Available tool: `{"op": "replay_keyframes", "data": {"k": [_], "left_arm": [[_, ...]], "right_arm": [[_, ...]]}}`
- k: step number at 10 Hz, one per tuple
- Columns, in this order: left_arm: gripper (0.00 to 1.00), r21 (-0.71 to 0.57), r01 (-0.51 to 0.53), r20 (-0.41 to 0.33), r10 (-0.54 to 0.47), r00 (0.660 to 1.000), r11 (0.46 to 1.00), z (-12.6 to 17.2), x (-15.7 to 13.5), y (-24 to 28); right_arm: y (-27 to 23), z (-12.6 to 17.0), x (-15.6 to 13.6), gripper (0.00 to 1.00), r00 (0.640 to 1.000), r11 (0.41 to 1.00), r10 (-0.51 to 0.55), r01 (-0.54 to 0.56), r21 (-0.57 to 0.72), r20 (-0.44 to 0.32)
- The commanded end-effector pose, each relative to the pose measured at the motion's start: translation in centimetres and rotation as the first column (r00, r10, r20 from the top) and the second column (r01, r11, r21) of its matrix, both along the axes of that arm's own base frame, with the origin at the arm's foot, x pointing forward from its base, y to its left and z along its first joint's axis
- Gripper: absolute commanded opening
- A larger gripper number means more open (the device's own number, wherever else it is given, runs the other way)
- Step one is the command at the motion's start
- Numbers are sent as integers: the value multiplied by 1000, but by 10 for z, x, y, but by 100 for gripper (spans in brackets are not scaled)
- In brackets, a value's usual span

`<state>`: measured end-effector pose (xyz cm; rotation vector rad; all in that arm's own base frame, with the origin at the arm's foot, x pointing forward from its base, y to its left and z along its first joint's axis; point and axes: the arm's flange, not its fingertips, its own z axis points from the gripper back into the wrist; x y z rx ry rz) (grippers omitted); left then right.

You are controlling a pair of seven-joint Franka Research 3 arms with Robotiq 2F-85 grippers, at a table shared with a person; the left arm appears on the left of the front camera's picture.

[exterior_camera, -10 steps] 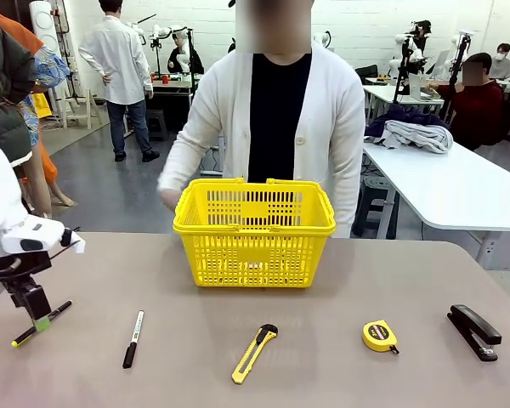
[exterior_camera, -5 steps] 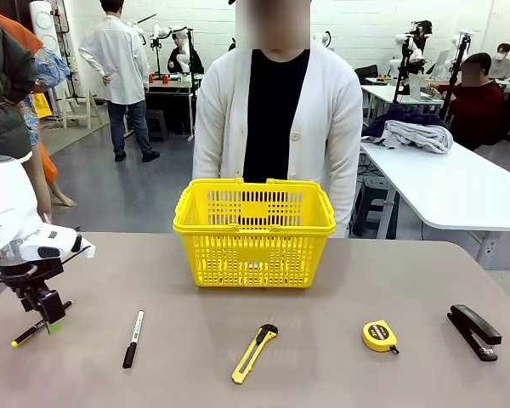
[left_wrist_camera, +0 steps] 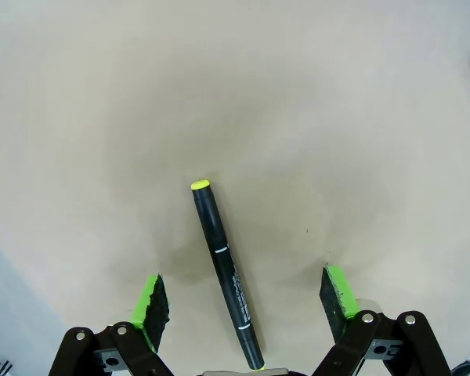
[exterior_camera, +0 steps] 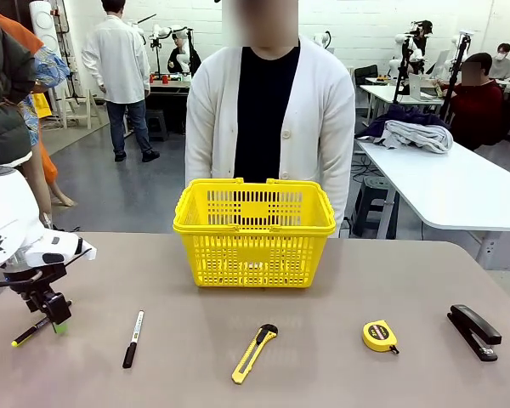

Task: Place the items the person wants into the basket.
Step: Pick up the item the person points to and place it in the Market Basket.

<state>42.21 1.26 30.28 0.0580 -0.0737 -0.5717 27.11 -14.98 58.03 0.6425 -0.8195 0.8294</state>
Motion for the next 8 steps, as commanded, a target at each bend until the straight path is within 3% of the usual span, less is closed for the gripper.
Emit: {"op": "replay_keyframes", "data": {"k": [1, 2, 3, 5, 6, 8], "left_arm": [[43, 17, -12, 23, 12, 1000, 1000, -4, -7, 0], [42, 15, -21, 21, 21, 1000, 1000, -2, -7, 1], [0, 12, -27, 18, 27, 999, 1000, 0, -7, 2], [0, 15, -36, 19, 36, 999, 999, 1, -7, 3], [17, 15, -35, 9, 35, 999, 999, 0, -7, 3], [0, 19, -35, 2, 35, 999, 999, -1, -6, 3]], "right_arm": [[-1, 0, 2, 100, 1000, 1000, 15, -15, 20, 18], [-1, 0, 2, 100, 1000, 1000, 15, -15, 20, 18], [-1, 0, 2, 100, 1000, 1000, 15, -15, 20, 18], [-1, 0, 2, 100, 1000, 1000, 15, -15, 20, 18], [-1, 0, 2, 100, 1000, 1000, 15, -15, 20, 18], [-1, 0, 2, 100, 1000, 1000, 15, -15, 20, 18]]}}
